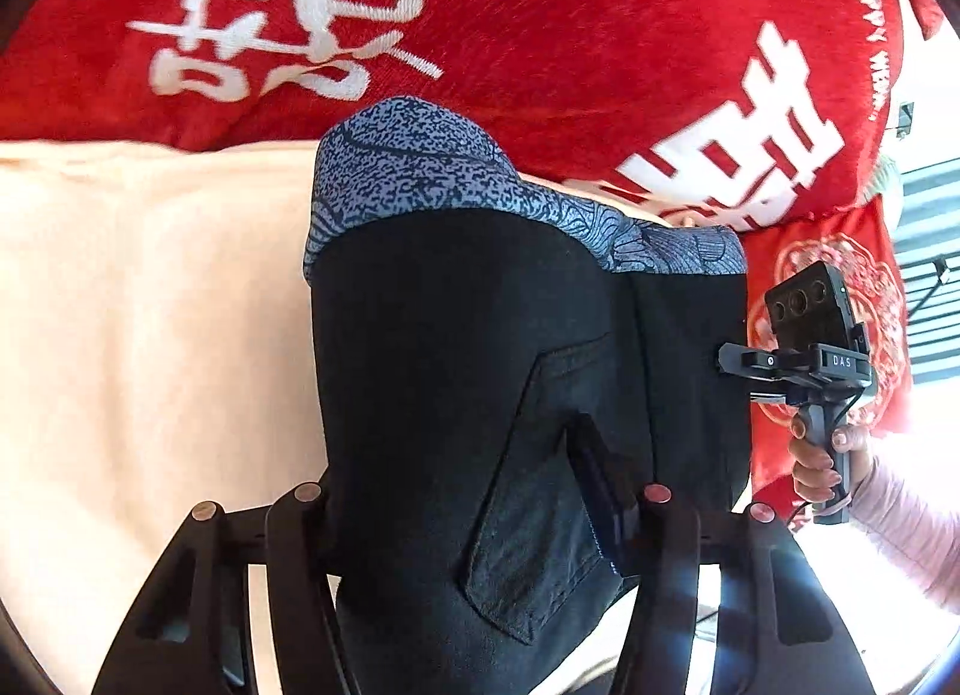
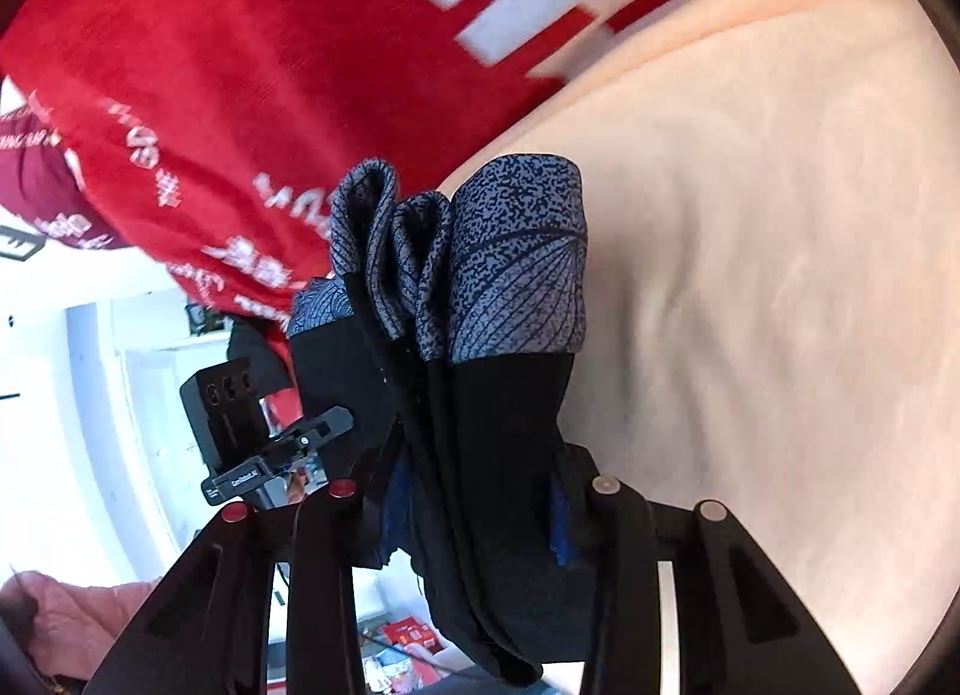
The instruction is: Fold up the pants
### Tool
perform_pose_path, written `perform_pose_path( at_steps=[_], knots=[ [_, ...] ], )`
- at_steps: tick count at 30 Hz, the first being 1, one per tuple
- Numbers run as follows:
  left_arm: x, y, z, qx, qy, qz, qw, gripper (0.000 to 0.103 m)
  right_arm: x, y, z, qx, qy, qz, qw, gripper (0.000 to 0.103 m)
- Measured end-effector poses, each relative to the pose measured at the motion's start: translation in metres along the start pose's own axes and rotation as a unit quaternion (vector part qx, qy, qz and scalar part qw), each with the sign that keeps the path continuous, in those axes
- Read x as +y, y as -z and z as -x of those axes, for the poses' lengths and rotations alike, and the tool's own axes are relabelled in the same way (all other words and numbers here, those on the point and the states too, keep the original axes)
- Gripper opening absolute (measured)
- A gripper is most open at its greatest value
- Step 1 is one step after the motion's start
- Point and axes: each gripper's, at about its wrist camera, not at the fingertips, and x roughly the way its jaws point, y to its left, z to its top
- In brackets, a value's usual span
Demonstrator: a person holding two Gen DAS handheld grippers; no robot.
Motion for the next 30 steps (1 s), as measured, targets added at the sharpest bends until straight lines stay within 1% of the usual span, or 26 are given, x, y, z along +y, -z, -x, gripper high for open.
perform_pose_path(
  at_steps=[3, 4, 7, 10, 11, 12, 13, 15, 16, 17, 19, 20, 21, 22, 23, 27, 28, 29, 30],
  knots=[
    [-0.005, 0.026, 0.016, -0.003, -0.005, 0.012, 0.9999, 0.059, 0.006, 0.034, -0.001, 0.004, -0.015, -0.007, 1.000, 0.041],
    [-0.005, 0.039, 0.023, -0.002, -0.012, 0.013, 0.9998, 0.059, 0.005, 0.044, 0.003, 0.006, -0.016, -0.009, 1.000, 0.041],
    [0.001, 0.064, 0.023, 0.006, -0.031, 0.017, 0.9994, 0.059, -0.007, 0.072, -0.005, 0.013, -0.009, -0.018, 1.000, 0.041],
    [0.018, 0.088, 0.005, 0.025, -0.062, 0.029, 0.9973, 0.060, -0.030, 0.088, -0.029, 0.023, 0.022, -0.041, 0.999, 0.041],
    [0.025, 0.096, -0.004, 0.031, -0.078, 0.038, 0.9957, 0.064, -0.038, 0.092, -0.036, 0.022, 0.045, -0.041, 0.998, 0.043],
    [0.029, 0.101, -0.007, 0.023, -0.091, 0.047, 0.9944, 0.074, -0.042, 0.094, -0.038, 0.016, 0.059, -0.033, 0.998, 0.047],
    [0.031, 0.103, -0.006, 0.012, -0.100, 0.050, 0.9936, 0.081, -0.043, 0.095, -0.036, 0.006, 0.063, -0.029, 0.998, 0.051],
    [0.029, 0.102, -0.005, 0.008, -0.115, 0.052, 0.9920, 0.082, -0.034, 0.093, -0.038, 0.001, 0.085, -0.027, 0.996, 0.057],
    [0.026, 0.102, -0.003, 0.006, -0.124, 0.050, 0.9910, 0.082, -0.029, 0.094, -0.038, 0.000, 0.105, -0.022, 0.994, 0.062],
    [0.021, 0.104, 0.000, 0.005, -0.139, 0.040, 0.9894, 0.082, -0.023, 0.096, -0.037, 0.001, 0.138, -0.018, 0.990, 0.068],
    [0.011, 0.106, 0.005, 0.004, -0.158, 0.024, 0.9872, 0.082, -0.012, 0.103, -0.032, 0.004, 0.180, -0.009, 0.984, 0.070],
    [0.006, 0.107, 0.010, 0.002, -0.160, 0.018, 0.9869, 0.085, -0.003, 0.105, -0.032, 0.002, 0.198, -0.003, 0.980, 0.074],
    [0.004, 0.109, 0.015, 0.001, -0.160, 0.014, 0.9869, 0.098, 0.011, 0.111, -0.031, -0.003, 0.221, 0.006, 0.975, 0.079],
    [-0.004, 0.110, 0.021, -0.002, -0.166, 0.005, 0.9860, 0.103, 0.019, 0.115, -0.031, -0.008, 0.240, 0.013, 0.971, 0.083],
    [-0.010, 0.109, 0.024, -0.004, -0.172, -0.002, 0.9850, 0.103, 0.030, 0.122, -0.028, -0.019, 0.263, 0.018, 0.964, 0.083],
    [-0.042, 0.113, 0.042, -0.008, -0.209, -0.038, 0.9772, 0.103, 0.065, 0.147, -0.022, -0.052, 0.323, 0.016, 0.945, 0.089],
    [-0.050, 0.115, 0.047, -0.011, -0.226, -0.047, 0.9730, 0.103, 0.070, 0.153, -0.018, -0.058, 0.338, 0.019, 0.939, 0.092],
    [-0.057, 0.116, 0.051, -0.013, -0.237, -0.056, 0.9697, 0.103, 0.085, 0.158, -0.020, -0.066, 0.362, 0.027, 0.930, 0.094],
    [-0.062, 0.119, 0.056, -0.015, -0.250, -0.065, 0.9660, 0.103, 0.092, 0.166, -0.016, -0.072, 0.378, 0.035, 0.922, 0.094]
  ],
)
